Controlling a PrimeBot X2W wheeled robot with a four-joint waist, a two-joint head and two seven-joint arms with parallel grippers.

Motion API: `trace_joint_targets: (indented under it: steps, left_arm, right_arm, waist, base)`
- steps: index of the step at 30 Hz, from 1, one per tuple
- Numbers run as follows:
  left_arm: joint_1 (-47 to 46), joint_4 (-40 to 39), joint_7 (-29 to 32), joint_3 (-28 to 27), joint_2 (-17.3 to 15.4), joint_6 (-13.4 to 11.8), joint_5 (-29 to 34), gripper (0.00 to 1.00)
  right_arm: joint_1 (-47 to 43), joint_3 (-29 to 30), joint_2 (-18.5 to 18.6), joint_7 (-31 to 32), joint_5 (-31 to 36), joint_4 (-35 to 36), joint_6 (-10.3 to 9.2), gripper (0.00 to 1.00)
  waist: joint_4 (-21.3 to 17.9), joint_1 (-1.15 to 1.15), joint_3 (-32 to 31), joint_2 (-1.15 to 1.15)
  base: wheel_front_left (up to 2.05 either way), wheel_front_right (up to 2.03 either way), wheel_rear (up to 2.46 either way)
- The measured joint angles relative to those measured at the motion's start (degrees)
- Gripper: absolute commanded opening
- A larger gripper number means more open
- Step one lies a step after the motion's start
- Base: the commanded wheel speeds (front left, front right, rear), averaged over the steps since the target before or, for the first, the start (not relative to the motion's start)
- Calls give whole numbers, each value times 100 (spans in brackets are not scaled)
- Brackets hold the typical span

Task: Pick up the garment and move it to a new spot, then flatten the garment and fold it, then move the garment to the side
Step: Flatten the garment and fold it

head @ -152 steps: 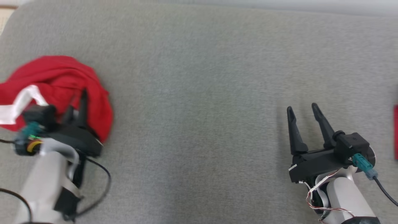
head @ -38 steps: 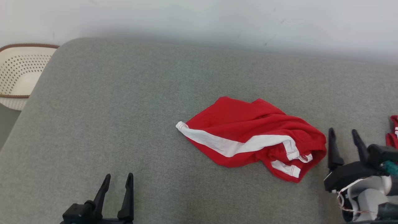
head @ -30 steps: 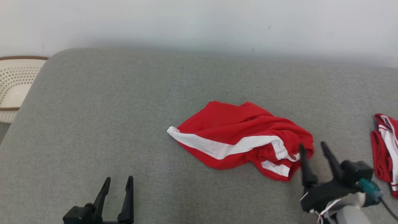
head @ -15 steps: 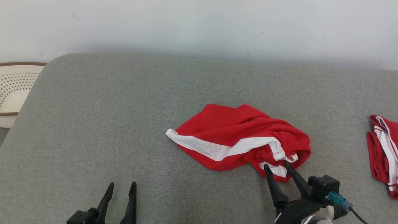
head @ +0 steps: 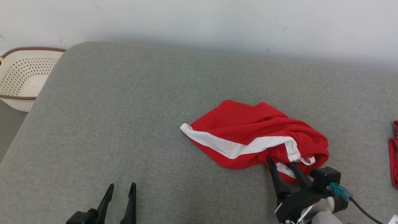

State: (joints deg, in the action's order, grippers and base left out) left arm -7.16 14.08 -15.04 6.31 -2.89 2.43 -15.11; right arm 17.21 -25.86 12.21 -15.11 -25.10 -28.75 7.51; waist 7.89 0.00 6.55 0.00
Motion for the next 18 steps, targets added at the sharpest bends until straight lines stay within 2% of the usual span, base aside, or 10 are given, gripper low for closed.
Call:
trace_joint_targets:
  steps: [1, 2, 10, 18]
  left_arm:
    - [-1, -5, 0, 0, -1, -2, -1, 100]
    - [-1, -13, 0, -4, 0, -9, -4, 100]
    - [-19, -23, 0, -8, 0, -54, -108, 100]
    - [-12, -5, 0, 22, 0, -86, -209, 100]
  right_arm:
    - [17, -33, 3, 0, -13, 21, 0, 10]
    - [18, -68, 4, 1, -48, 73, 0, 0]
    - [87, -486, 477, 1, -331, 371, 0, 0]
    - [73, -1096, 1394, 0, -981, 933, 0, 0]
  waist:
    - [8, 0, 20, 0]
    - [13, 0, 39, 0]
    - [-155, 0, 44, 0]
    - [-477, 0, -93, 0]
  base:
    - [0, 0, 0]
    - [0, 0, 0]
    - [0, 0, 0]
    - [0, 0, 0]
